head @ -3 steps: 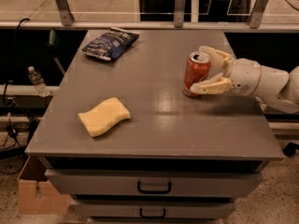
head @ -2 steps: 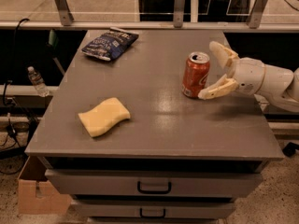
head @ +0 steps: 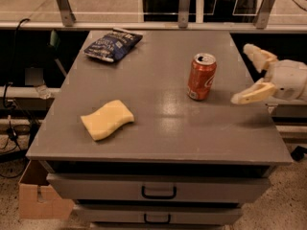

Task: Place coke can upright

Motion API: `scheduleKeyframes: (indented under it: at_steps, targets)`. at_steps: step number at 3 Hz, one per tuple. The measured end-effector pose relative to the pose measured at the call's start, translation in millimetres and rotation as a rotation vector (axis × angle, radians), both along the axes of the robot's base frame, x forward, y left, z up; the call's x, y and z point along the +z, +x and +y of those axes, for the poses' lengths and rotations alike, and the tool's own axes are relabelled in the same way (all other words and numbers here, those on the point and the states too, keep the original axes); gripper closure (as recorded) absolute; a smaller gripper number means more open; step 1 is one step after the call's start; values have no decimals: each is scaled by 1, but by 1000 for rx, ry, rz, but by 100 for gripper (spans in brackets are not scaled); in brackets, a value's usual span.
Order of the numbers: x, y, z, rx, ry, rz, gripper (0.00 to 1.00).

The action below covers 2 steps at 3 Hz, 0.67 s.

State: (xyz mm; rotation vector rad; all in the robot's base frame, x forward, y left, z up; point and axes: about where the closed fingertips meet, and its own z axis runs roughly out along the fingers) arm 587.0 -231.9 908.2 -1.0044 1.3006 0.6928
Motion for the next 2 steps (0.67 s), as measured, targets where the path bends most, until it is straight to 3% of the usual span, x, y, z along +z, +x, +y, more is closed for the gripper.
scheduleKeyframes:
  at_steps: [1,2]
  targets:
    - [2,-14,-46,-74,-36,13,0]
    - [2,-14,-46,-74,-36,13,0]
